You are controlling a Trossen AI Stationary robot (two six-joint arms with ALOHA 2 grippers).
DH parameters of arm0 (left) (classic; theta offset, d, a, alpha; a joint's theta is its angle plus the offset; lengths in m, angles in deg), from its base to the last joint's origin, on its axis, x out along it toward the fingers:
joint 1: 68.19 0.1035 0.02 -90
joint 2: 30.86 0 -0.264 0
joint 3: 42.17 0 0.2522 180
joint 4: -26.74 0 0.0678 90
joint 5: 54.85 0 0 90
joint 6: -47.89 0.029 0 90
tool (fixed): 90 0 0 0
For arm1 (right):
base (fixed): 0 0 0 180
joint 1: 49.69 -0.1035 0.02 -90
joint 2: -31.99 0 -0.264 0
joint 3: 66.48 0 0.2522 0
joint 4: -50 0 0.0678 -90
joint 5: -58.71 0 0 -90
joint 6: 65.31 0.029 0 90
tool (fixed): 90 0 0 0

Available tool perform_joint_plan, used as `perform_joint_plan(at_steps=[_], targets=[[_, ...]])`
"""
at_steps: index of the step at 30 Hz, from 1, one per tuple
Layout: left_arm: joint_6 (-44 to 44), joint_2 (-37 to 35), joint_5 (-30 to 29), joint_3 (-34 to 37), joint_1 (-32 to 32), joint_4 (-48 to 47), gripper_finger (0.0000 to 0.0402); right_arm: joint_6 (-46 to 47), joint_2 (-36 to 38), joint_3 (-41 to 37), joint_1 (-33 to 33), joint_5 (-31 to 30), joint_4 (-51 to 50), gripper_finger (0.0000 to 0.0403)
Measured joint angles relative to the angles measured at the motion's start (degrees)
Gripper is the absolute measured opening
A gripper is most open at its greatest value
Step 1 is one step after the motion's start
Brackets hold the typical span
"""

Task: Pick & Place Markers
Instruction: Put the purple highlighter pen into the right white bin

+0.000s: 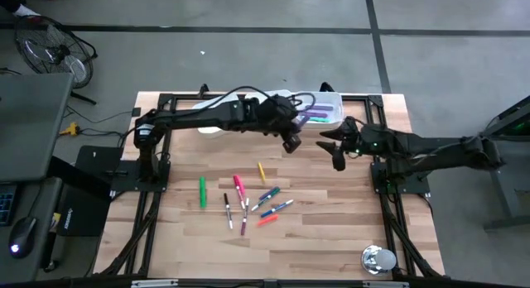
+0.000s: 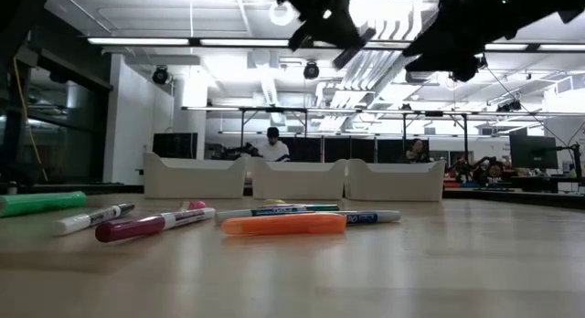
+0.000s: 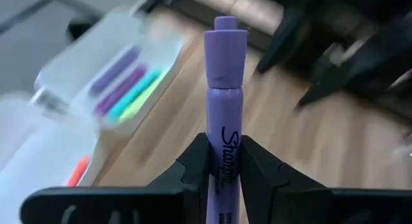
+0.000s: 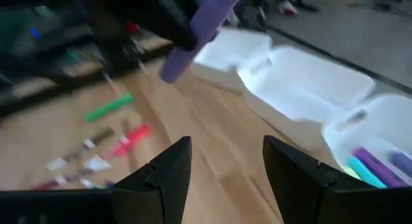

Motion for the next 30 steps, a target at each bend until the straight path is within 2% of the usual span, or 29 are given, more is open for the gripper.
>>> perform_joint_plan(at_steps=[8, 13, 30], targets=[[1.27, -0.06, 4.55, -0.02, 0.02, 10.37, 0.0054, 0.09, 0.57, -4.05, 0.07, 7.57, 16.35, 0.0181], [1.16, -0.06, 6.15, -0.02, -0.04, 13.82, 0.0054, -1.04, -1.29, -4.23, 0.11, 6.95, 18.33, 0.0181], [1.06, -0.06, 7.2, -0.02, -0.02, 13.76, 0.0054, -1.12, -10.24, -4.14, 1.16, 8.5, 33.54, 0.0181]])
